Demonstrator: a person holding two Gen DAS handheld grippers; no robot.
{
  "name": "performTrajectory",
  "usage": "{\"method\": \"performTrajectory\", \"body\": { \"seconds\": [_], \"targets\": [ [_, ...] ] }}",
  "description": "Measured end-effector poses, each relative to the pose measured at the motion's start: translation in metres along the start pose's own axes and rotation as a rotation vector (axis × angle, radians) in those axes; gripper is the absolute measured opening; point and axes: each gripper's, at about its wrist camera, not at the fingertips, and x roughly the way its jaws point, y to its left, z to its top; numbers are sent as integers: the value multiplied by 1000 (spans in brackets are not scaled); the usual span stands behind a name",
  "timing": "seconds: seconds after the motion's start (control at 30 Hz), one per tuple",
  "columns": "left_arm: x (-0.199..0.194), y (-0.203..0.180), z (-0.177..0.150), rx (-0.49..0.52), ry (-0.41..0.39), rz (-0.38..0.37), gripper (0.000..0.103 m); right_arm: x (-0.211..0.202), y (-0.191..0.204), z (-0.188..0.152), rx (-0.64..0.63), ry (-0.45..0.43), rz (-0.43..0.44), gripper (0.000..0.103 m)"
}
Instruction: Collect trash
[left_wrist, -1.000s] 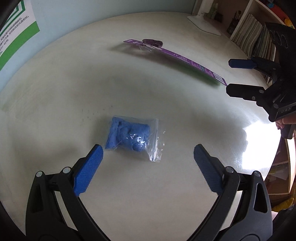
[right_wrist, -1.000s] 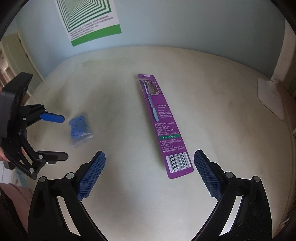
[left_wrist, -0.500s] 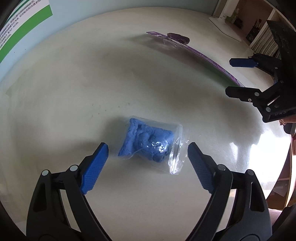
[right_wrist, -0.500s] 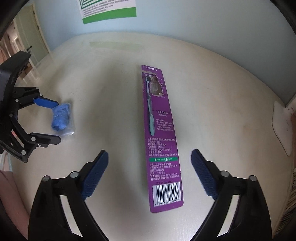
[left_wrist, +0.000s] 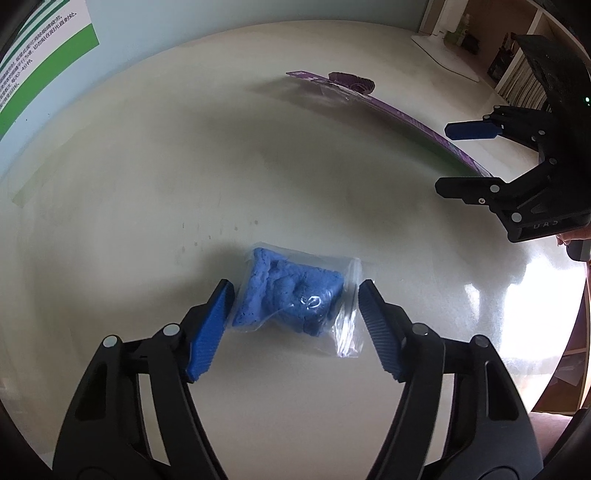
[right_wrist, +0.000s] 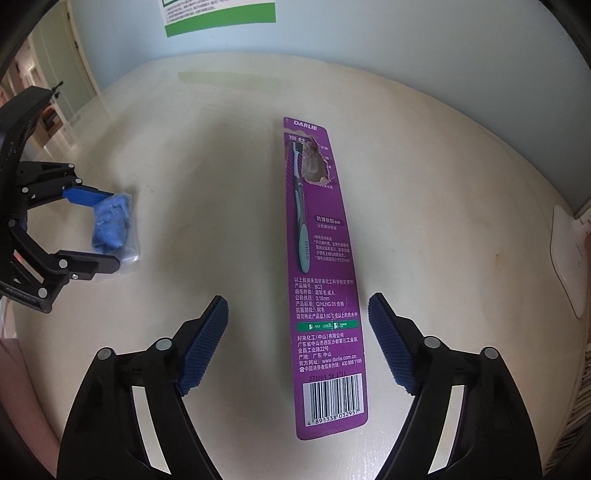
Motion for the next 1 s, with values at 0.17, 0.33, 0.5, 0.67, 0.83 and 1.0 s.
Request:
{"method": "performTrajectory", "body": {
  "seconds": [0.17, 0.33, 0.5, 0.67, 0.83, 1.0],
  "targets": [
    [-2, 0, 3, 10, -4, -3, 55, 3, 3, 0, 14, 1, -8, 70],
    [-9, 12, 0, -7, -11, -28, 49, 3, 6, 7, 25, -1, -5, 52],
    [-14, 17, 0, -21, -20, -56, 41, 6, 4, 15, 44, 7, 5, 40],
    [-15, 18, 3, -25, -24, -62, 39, 4, 1, 18, 60, 4, 26, 39],
    [-17, 13, 7, -18, -39, -65, 38, 1, -1, 16, 65, -1, 47, 39],
    [-24, 11, 9, -14, -54, -65, 38, -4, -4, 12, 80, -13, 48, 39]
  ]
}}
